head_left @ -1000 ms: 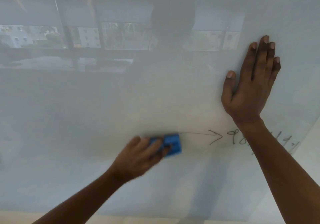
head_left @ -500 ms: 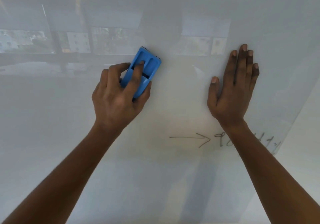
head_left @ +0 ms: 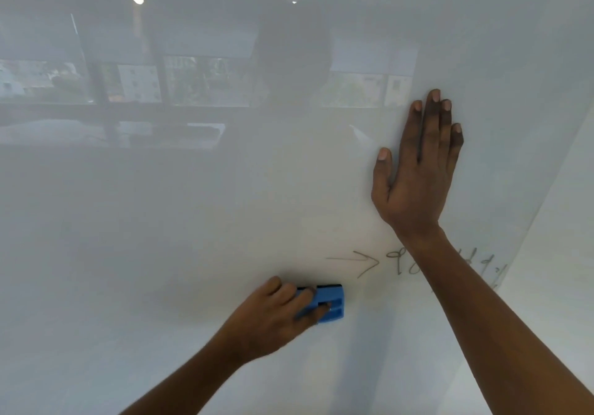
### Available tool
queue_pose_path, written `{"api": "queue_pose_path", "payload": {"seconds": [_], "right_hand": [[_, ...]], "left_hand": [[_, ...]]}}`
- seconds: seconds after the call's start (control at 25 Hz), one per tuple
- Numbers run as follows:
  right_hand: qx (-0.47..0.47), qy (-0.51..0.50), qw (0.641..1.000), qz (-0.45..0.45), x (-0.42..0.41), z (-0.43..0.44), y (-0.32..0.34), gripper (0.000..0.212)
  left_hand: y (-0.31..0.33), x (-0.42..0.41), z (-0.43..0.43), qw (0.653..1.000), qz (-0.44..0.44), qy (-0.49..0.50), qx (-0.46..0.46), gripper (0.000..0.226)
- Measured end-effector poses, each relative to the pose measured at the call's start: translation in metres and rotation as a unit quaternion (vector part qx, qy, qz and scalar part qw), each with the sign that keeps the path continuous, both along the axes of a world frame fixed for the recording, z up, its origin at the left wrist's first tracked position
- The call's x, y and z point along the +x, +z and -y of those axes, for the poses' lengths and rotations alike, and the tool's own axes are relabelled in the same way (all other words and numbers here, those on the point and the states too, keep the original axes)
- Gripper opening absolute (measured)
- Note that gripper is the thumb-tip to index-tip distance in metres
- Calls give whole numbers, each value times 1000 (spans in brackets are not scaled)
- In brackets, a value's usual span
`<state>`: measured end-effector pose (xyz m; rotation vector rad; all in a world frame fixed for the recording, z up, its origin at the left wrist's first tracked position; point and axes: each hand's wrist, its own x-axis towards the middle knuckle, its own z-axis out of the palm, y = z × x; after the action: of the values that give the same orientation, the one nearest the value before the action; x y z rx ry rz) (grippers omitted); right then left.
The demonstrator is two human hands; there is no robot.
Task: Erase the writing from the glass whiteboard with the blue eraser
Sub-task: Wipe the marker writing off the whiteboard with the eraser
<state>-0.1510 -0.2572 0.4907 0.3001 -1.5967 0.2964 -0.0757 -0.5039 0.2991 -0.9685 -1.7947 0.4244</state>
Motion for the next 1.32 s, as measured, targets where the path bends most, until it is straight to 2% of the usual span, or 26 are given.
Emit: {"api": "queue_pose_path", "payload": {"seconds": [0.12,0.2,0.28,0.36,0.44,0.56,0.64,0.72,0.8,0.88,0.96,1.08,1.16,1.32], "right_hand": [[3,-2,1000,2,0,0,0,64],[2,-4,1000,0,0,-1,1,64],[-5,-4,1000,-9,-1,-2,1,63],[-5,-9,1000,-20,-2,-4,1,61],[2,-18,999,-36,-2,-7,3,58],[14,-23,997,-65,-6,-14,5,52],[15,-20,997,-69,-8,-17,6,51],[14,-15,998,-66,-9,-17,5,52],[14,-11,998,-63,-9,-16,5,53],[13,-7,998,-61,-8,-17,6,53],[11,-3,998,-59,-7,-18,6,53],[14,1,999,-49,-7,-17,4,53],[11,6,999,-44,-7,-18,5,53],[12,7,999,-47,-7,-18,5,52]], "left_hand": [[78,-8,-8,990,-64,-47,118,37],[140,-15,-11,975,-110,-39,187,39],[174,-21,-16,959,-138,-19,245,43],[169,-22,-23,953,-142,-11,267,45],[136,-20,-32,967,-109,-18,231,46],[56,-11,-53,993,-34,-22,107,44],[15,-3,-64,1000,14,3,21,50],[4,-1,-62,999,22,11,-22,57],[17,-4,-58,1000,2,0,-26,48],[35,-6,-57,1000,-24,5,9,39],[66,-7,-57,994,-53,17,90,42],[127,-9,-51,965,-130,44,225,39],[150,-9,-46,949,-162,70,260,36],[145,-13,-47,940,-177,80,281,32]]}}
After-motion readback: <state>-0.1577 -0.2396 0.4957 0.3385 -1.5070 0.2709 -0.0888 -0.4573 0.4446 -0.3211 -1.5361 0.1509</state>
